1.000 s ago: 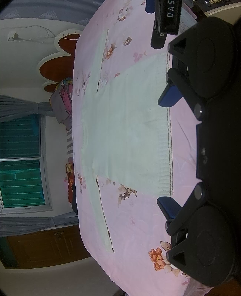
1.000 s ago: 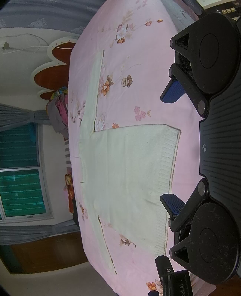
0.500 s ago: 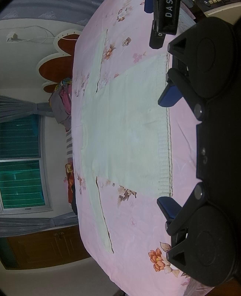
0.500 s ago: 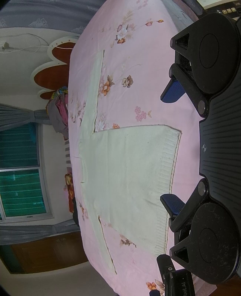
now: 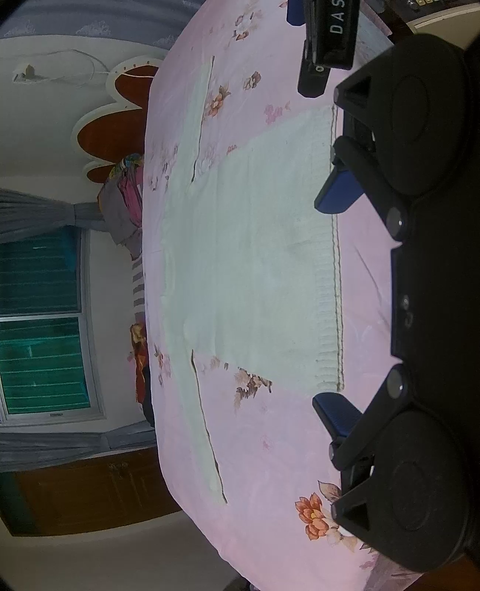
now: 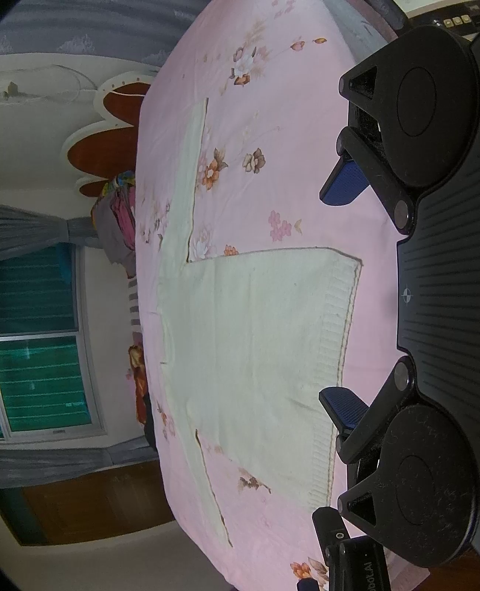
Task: Fold small clothes
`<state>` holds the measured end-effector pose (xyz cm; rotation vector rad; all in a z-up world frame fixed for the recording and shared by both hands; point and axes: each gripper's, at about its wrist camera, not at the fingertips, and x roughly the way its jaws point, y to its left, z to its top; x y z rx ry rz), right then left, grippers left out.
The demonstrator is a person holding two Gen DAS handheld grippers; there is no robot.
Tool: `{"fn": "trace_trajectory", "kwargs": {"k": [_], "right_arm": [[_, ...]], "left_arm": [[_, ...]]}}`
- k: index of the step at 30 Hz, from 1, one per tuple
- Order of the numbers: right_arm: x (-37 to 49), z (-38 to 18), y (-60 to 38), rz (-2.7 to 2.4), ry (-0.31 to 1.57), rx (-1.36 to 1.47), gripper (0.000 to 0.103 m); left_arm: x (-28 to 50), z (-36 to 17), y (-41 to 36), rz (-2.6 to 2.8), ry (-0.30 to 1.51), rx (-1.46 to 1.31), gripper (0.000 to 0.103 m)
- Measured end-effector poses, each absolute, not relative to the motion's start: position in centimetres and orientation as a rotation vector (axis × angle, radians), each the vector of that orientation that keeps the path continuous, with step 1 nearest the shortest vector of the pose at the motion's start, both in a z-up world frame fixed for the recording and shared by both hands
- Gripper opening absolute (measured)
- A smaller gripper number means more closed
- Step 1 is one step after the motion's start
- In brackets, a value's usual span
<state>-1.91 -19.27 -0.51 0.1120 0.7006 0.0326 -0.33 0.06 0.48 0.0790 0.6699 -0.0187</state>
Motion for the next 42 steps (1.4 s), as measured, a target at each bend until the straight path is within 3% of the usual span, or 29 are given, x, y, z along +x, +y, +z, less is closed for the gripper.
{"fn": "trace_trajectory", "kwargs": {"k": [42], "right_arm": [[-1.51, -0.22, -19.28, 0.036, 0.699, 0.106, 0.103]], "left_arm": [[-0.10, -0.04, 0.30, 0.019, 0.687, 0.099, 0.103]]}}
